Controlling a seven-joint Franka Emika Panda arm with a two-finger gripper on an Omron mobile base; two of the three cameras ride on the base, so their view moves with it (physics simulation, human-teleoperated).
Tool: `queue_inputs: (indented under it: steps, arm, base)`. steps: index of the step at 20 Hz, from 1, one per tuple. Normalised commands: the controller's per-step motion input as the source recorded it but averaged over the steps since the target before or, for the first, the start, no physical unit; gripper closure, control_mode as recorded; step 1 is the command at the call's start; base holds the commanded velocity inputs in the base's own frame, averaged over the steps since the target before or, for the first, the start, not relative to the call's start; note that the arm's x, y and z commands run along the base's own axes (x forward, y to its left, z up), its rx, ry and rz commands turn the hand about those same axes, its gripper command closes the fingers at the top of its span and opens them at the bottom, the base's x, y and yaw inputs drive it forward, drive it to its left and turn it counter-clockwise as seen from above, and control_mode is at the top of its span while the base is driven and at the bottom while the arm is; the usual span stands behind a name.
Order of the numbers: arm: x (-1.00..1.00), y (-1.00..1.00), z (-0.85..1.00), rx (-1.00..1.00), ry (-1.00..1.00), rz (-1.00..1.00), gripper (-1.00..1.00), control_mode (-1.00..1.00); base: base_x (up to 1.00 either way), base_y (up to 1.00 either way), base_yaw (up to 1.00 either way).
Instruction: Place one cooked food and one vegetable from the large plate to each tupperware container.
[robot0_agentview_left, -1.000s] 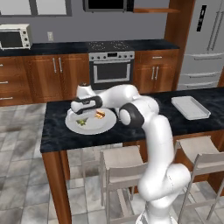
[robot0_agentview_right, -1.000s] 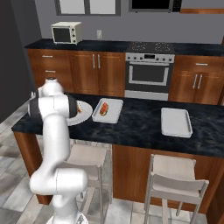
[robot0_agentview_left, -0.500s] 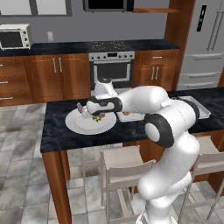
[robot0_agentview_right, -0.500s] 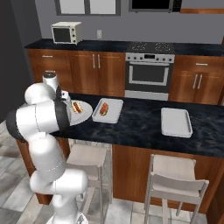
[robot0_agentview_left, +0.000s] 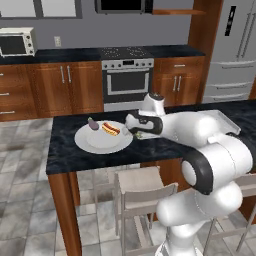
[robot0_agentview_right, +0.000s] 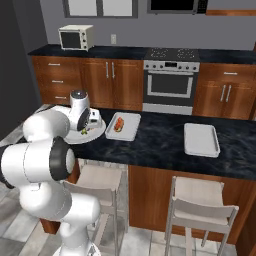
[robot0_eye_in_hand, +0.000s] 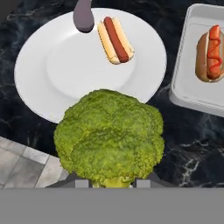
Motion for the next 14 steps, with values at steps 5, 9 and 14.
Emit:
queue_inputs:
  steps: [5, 9, 14]
  arm:
    - [0.40, -1.00, 0.25, 0.06, 0.00, 0.00, 1.00, -1.00]
    - [0.61, -0.98, 0.18, 0.06, 0.05, 0.00, 1.00, -1.00]
    - [0.66, -0.62, -0.03, 0.00, 0.04, 0.00, 1.00, -1.00]
  base:
    - [0.00, 0.00, 0.00]
    - [0.00, 0.00, 0.00]
    - [0.00, 0.00, 0.00]
